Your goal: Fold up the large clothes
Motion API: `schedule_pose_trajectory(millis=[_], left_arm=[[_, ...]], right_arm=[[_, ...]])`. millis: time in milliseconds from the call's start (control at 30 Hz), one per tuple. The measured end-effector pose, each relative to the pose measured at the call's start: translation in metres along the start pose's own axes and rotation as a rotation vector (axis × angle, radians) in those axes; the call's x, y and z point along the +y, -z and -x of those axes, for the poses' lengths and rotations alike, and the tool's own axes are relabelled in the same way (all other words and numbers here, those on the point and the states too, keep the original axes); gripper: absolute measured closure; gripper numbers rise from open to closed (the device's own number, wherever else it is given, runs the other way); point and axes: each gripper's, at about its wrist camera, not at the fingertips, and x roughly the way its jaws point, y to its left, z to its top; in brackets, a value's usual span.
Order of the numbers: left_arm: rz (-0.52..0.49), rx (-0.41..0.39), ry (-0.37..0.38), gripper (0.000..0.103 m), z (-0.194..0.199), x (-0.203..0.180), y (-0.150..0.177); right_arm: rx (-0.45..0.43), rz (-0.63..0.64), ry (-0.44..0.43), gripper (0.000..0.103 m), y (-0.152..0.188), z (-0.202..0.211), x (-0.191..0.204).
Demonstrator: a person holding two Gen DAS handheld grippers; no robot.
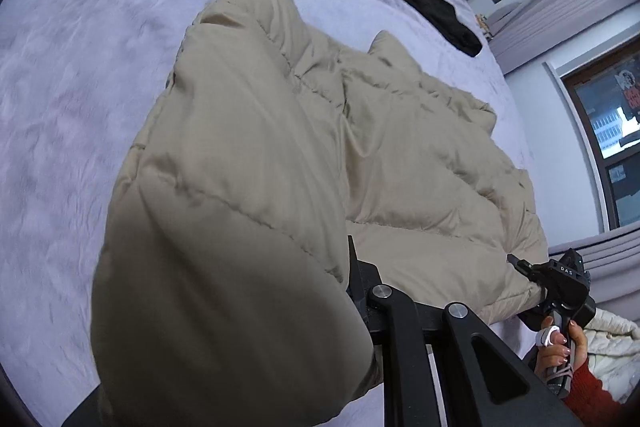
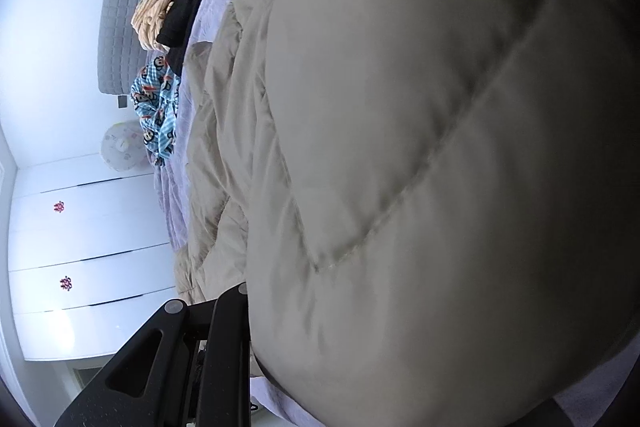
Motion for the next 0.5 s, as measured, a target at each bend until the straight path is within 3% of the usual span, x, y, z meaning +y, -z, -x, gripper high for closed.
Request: schedule_pose_trajectory(millis=[67, 100, 233, 400, 500], left_arm=[[0.023, 0.018, -0.033, 0.084, 0.001, 0.009, 0.011], [0.029, 0.018, -0.048, 0.079, 0.007, 0.012, 0.014], [0.048, 0.002, -0.138, 0.079, 0.04, 0.026, 0.018], [0.056, -0.101, -0.306, 0.079, 0.086, 0.036, 0.02], [0.08, -0.144, -0.291, 0.079, 0.096, 0.036, 0.015]], right_arm=[[0.011, -0.008, 0.001, 0.076, 0.001, -0.001, -0.011], [0.014, -0.011, 0.001, 0.075, 0.0, -0.002, -0.012], [0.028, 0.028, 0.063, 0.064, 0.0, 0.009, -0.004], [0.046, 0.132, 0.154, 0.061, 0.014, 0.039, 0.009], [0.078, 0.201, 0.17, 0.063, 0.025, 0.054, 0.02]])
